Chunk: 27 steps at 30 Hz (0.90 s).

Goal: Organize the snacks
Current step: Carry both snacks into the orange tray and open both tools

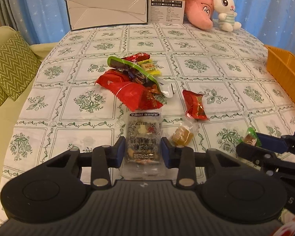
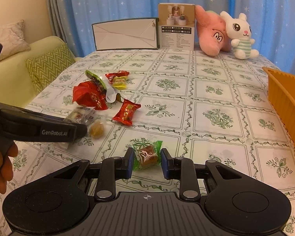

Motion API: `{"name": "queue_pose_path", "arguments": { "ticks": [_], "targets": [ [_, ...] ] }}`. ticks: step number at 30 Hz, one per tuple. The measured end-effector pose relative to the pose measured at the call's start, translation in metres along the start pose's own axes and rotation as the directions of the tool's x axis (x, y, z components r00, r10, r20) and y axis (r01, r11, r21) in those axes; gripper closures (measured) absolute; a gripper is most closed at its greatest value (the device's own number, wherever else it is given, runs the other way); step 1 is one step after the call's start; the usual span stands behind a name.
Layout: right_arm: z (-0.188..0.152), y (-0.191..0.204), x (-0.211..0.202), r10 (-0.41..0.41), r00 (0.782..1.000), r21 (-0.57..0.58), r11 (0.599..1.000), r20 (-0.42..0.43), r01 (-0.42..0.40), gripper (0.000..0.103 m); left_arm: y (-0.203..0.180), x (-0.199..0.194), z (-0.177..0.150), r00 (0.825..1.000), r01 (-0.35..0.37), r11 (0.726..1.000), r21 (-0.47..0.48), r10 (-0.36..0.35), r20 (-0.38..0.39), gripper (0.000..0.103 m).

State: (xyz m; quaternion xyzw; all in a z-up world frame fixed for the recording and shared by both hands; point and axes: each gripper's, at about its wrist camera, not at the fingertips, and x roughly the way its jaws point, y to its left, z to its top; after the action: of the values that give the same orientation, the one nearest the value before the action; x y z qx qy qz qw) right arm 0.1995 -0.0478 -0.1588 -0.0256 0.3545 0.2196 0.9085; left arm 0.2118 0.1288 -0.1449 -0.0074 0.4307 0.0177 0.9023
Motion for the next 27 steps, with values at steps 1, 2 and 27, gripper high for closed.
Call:
{"name": "queue_pose_path", "arguments": {
  "ticks": [1, 2, 27],
  "targets": [
    [0.0, -0.001, -0.002, 0.0, 1.0, 0.001, 1.0, 0.002, 0.0, 0.074, 0.0, -0.002, -0.002, 1.0, -0.001, 1.0, -0.005, 0.001, -0.002, 0.069],
    [0.0, -0.001, -0.004, -0.001, 1.0, 0.001, 1.0, 0.005, 0.001, 0.074, 0.0, -0.004, -0.003, 1.0, 0.0, 1.0, -0.01, 0.0, -0.005, 0.069],
    [0.003, -0.108, -0.129, -0.211, 0.967, 0.127, 0.973, 0.145, 0.194, 0.074, -0.15, -0.083, 0.016, 0.974, 0.197, 0.972, 0.124, -0.209, 0.087, 0.069]
  ]
}}
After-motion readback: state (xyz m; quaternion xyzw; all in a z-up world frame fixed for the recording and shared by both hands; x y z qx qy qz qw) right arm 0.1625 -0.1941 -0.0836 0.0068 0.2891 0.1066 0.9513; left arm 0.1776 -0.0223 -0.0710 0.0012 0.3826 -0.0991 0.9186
